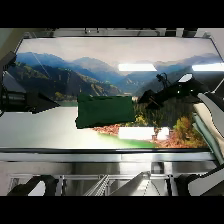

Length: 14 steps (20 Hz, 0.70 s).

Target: Fold the shirts.

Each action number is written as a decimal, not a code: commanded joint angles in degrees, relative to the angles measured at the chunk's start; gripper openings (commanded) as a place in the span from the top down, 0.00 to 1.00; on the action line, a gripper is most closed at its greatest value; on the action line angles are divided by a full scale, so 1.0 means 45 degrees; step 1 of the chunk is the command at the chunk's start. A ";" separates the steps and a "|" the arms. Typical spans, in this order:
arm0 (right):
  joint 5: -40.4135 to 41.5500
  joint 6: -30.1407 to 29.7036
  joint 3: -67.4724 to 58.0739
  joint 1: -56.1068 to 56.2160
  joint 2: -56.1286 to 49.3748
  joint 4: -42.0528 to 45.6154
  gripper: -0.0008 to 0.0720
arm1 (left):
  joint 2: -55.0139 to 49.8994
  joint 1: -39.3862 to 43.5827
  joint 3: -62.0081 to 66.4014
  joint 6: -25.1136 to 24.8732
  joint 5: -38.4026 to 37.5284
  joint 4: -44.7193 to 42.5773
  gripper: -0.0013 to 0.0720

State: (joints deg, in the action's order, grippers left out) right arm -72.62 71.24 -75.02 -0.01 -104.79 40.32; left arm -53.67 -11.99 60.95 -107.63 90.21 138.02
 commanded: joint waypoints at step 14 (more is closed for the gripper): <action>0.0471 -0.1384 0.0068 0.2404 -0.1671 -0.4945 0.89 | 0.0112 -0.0015 -0.0005 0.0355 0.0087 -0.0010 0.95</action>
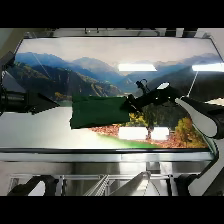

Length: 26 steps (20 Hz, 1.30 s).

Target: Fold the shirts.

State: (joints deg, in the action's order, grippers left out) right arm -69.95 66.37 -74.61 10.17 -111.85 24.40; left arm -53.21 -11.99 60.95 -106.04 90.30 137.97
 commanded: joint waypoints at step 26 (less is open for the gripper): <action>-0.2113 0.4614 0.0967 -1.6694 0.9534 1.2687 0.97 | 0.0010 -0.0015 -0.0010 -0.0588 0.0267 -0.0019 0.95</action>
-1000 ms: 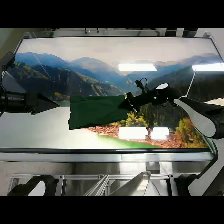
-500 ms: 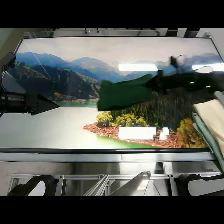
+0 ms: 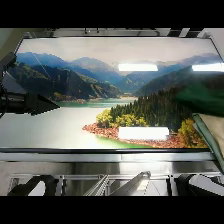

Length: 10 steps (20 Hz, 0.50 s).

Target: Fold the shirts.

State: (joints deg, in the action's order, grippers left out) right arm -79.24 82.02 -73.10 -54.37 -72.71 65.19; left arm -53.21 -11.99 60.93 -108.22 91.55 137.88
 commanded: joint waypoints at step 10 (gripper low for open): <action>-0.0534 0.1311 0.3084 -0.3900 0.0787 0.1919 0.02 | -0.0024 -0.0015 0.0000 -0.0189 -0.0029 0.0019 0.95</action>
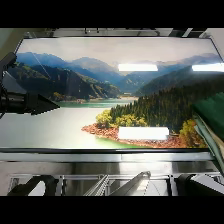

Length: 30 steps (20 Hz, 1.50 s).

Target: Fold the shirts.

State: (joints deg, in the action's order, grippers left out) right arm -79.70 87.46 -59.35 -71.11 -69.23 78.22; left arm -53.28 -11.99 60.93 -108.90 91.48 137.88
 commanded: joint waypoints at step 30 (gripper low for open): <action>0.0855 -0.3152 0.0044 1.2036 0.6649 -0.8063 0.96 | 0.1802 -0.0010 0.0544 0.0563 -0.0087 0.0612 0.95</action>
State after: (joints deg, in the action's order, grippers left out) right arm -86.85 76.64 -61.14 -29.61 -45.65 37.17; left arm -48.56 -11.99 67.88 -107.07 93.41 140.40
